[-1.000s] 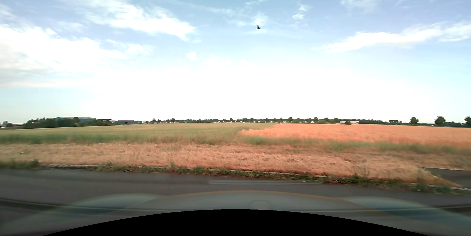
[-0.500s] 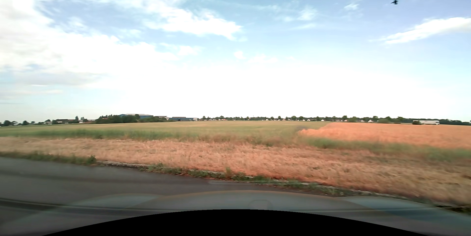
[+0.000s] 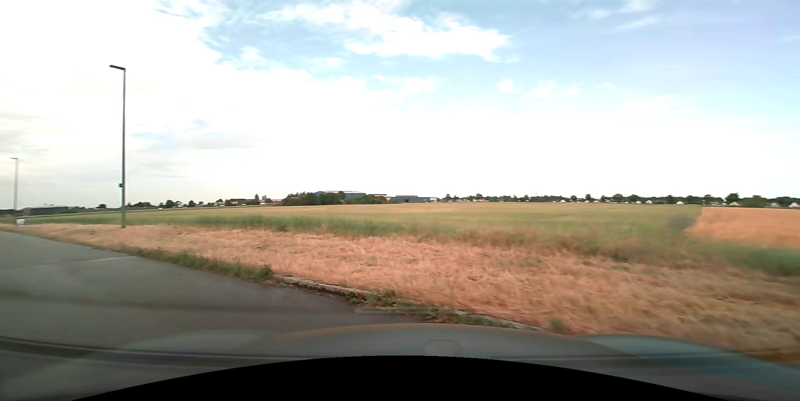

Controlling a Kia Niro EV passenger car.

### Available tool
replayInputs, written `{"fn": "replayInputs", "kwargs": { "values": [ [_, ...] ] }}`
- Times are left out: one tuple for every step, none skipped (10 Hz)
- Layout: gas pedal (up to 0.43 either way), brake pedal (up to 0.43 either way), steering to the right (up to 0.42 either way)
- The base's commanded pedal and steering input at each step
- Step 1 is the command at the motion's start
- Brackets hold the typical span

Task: Follow the waypoints while adhering to traffic rules and regulations

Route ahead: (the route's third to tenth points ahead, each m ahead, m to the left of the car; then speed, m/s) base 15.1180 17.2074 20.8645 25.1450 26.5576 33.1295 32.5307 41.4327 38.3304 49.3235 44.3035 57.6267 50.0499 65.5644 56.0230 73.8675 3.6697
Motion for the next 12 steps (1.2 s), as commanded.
{"fn": "replayInputs", "kwargs": {
  "values": [
    [0.311,0.000,-0.693],
    [0.311,0.000,-0.685],
    [0.311,0.000,-0.677],
    [0.311,0.000,-0.665],
    [0.311,0.000,-0.639],
    [0.311,0.000,-0.599],
    [0.311,0.000,-0.549],
    [0.311,0.000,-0.525],
    [0.311,0.000,-0.501],
    [0.299,0.000,-0.455],
    [0.287,0.000,-0.390],
    [0.268,0.000,-0.323]
  ]
}}
